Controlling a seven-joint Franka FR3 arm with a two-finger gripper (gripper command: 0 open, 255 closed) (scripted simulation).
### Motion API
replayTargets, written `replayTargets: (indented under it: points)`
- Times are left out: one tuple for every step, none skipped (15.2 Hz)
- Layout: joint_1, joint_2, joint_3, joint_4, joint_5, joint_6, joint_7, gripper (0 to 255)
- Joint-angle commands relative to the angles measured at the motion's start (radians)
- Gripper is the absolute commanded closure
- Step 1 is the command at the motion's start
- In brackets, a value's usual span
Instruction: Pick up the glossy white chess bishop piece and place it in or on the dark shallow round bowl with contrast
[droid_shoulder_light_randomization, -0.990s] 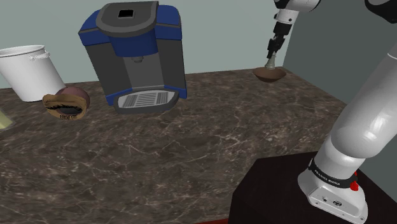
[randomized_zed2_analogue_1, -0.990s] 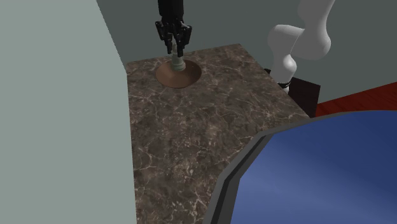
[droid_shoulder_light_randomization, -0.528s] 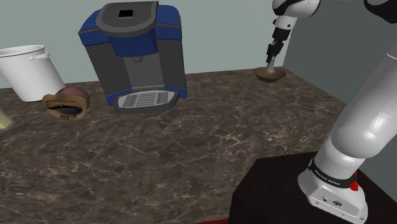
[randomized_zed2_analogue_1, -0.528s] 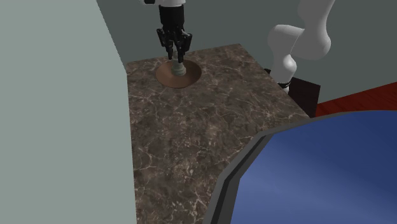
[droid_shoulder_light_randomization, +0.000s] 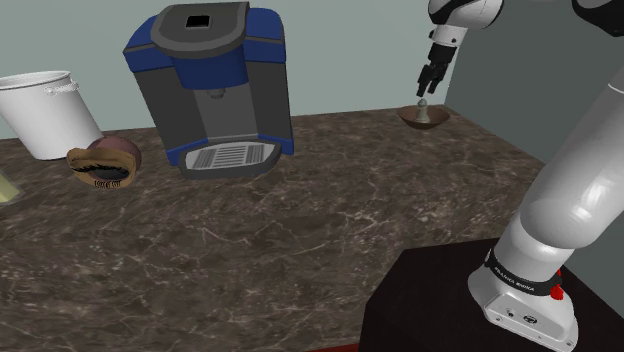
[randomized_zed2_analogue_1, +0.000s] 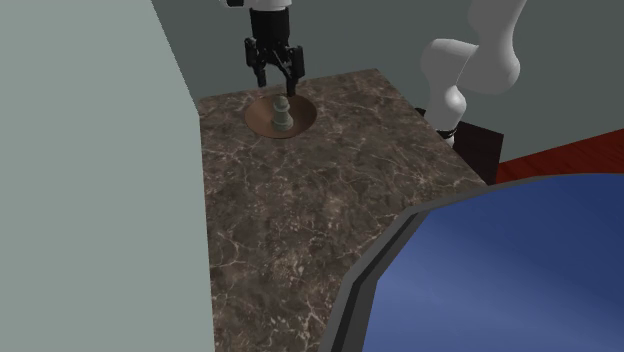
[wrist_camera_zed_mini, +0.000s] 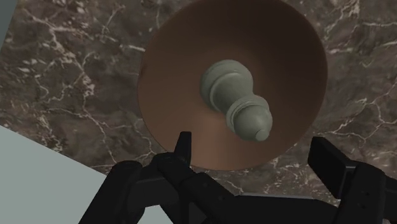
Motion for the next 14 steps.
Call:
replayTargets:
  points:
    - [0.000,0.000,0.000,0.000,0.000,0.000,0.000,0]
    - [0.000,0.000,0.000,0.000,0.000,0.000,0.000,0]
    - [-0.001,-0.006,0.000,0.028,-0.005,-0.033,0.003,0]
    - [-0.003,-0.010,-0.001,0.058,-0.008,-0.065,0.006,0]
    - [-0.004,-0.012,-0.002,0.089,-0.011,-0.098,0.008,0]
    - [-0.005,-0.013,-0.004,0.114,-0.012,-0.125,0.008,0]
    - [-0.005,-0.013,-0.004,0.114,-0.012,-0.125,0.008,0]
    - [-0.005,-0.013,-0.004,0.114,-0.012,-0.125,0.008,0]
    - [-0.005,-0.013,-0.004,0.114,-0.012,-0.125,0.008,0]
    - [-0.005,-0.013,-0.004,0.114,-0.012,-0.125,0.008,0]
    - [-0.005,-0.013,-0.004,0.114,-0.012,-0.125,0.008,0]
    - [-0.005,-0.013,-0.004,0.114,-0.012,-0.125,0.008,0]
    - [-0.005,-0.013,-0.004,0.114,-0.012,-0.125,0.008,0]
    - [-0.005,-0.013,-0.004,0.114,-0.012,-0.125,0.008,0]
